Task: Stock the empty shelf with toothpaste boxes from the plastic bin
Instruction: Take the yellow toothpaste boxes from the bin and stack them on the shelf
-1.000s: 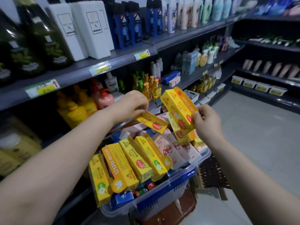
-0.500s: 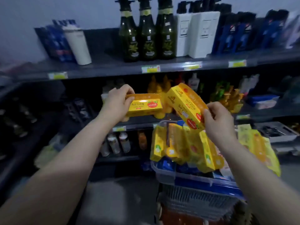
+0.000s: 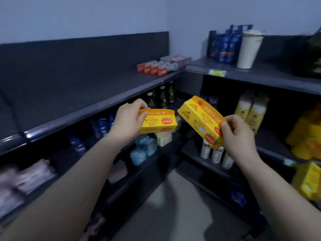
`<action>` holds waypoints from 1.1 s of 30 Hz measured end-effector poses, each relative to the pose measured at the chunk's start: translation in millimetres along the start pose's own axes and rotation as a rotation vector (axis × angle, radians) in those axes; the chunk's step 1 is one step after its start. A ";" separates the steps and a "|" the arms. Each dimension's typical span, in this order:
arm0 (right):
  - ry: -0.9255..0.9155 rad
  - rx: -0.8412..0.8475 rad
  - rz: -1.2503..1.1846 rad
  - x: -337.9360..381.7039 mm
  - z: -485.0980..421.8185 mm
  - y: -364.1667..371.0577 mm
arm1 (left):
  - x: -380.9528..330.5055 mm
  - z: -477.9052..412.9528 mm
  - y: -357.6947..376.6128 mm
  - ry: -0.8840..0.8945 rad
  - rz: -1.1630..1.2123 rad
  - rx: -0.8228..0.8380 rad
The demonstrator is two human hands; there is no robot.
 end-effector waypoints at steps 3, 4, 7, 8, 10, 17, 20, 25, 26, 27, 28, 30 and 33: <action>-0.096 0.044 -0.057 71.5 20.0 50.6 | 42.6 36.7 -74.5 -0.053 -0.073 -0.049; -0.121 0.060 -0.074 96.2 28.2 66.3 | 57.1 49.7 -99.8 -0.070 -0.106 -0.062; -0.209 0.102 -0.112 171.2 52.9 108.4 | 97.7 87.5 -176.8 -0.114 -0.199 -0.122; -0.245 0.116 -0.125 196.7 61.0 121.9 | 110.2 100.0 -202.0 -0.127 -0.228 -0.146; -0.305 0.150 -0.150 245.8 78.0 148.7 | 133.6 126.1 -250.8 -0.169 -0.276 -0.195; -0.532 0.315 -0.278 410.4 139.8 232.1 | 205.7 219.8 -401.4 -0.328 -0.465 -0.376; -0.636 0.385 -0.336 475.5 163.5 258.5 | 230.8 254.8 -451.5 -0.417 -0.547 -0.427; -0.756 0.499 -0.420 561.2 191.8 297.7 | 261.7 295.6 -519.2 -0.561 -0.676 -0.492; -0.772 0.512 -0.445 575.6 195.5 304.6 | 267.2 301.4 -531.8 -0.587 -0.695 -0.506; -0.789 0.524 -0.468 589.9 198.6 311.2 | 272.9 306.7 -544.2 -0.613 -0.710 -0.521; -0.811 0.537 -0.491 604.4 202.1 317.9 | 278.9 312.0 -556.0 -0.638 -0.722 -0.536; -0.870 0.554 -0.531 634.7 209.9 331.8 | 290.7 323.2 -578.3 -0.692 -0.739 -0.559; -0.953 0.604 -0.550 678.1 226.2 355.5 | 308.7 343.0 -609.0 -0.772 -0.747 -0.585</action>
Point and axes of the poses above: each hand's wrist, its own z-axis away from the middle knuckle, its own y-axis out of the palm, x = y × z, the point moved 7 cm from there along -z, towards the middle knuckle, and after that the axes turned 14 degrees about z, right-handed, at the moved point
